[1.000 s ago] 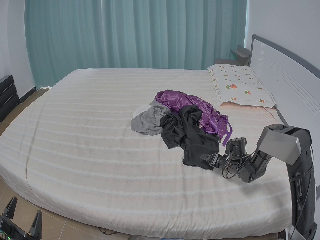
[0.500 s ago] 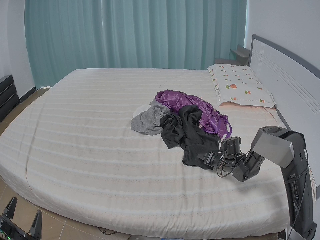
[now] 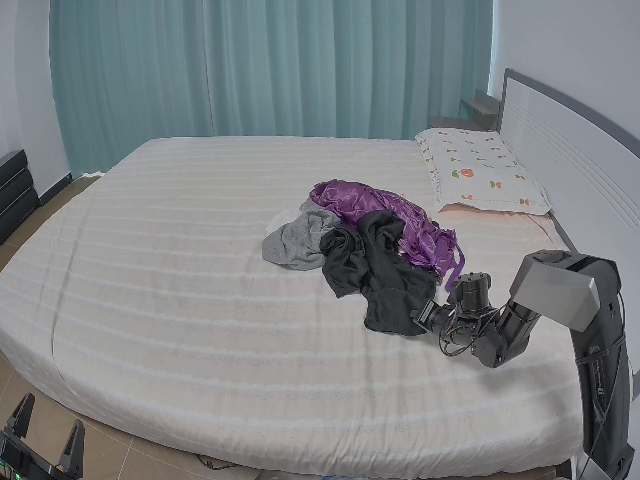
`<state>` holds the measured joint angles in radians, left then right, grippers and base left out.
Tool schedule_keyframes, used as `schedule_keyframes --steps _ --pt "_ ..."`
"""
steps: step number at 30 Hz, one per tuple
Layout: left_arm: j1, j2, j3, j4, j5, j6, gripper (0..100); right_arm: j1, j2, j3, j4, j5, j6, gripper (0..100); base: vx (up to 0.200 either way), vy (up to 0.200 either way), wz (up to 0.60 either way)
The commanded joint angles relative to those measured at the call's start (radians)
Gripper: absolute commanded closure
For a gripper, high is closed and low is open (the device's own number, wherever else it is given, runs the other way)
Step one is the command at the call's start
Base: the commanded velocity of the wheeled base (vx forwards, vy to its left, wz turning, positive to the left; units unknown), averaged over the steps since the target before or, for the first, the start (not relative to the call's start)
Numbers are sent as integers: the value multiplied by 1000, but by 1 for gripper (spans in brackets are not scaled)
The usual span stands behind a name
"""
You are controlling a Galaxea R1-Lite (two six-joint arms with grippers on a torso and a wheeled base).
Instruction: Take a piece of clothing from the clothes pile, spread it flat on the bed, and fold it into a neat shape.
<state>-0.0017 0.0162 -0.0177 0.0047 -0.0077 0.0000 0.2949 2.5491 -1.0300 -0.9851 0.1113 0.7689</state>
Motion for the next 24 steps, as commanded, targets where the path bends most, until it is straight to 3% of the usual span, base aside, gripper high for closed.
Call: schedule_keyframes --steps 1,9,15,24 --pt "-1 -16 18 0 0 0 0 12 -159 171 -96 13 47 100 0 0 0" --pt "0 -16 18 0 0 0 0 63 -308 395 -279 22 90 100 0 0 0" --pt "0 -16 18 0 0 0 0 151 -464 593 -400 10 93 100 0 0 0" --pt "0 -16 18 0 0 0 0 230 -702 723 -412 5 82 100 0 0 0"
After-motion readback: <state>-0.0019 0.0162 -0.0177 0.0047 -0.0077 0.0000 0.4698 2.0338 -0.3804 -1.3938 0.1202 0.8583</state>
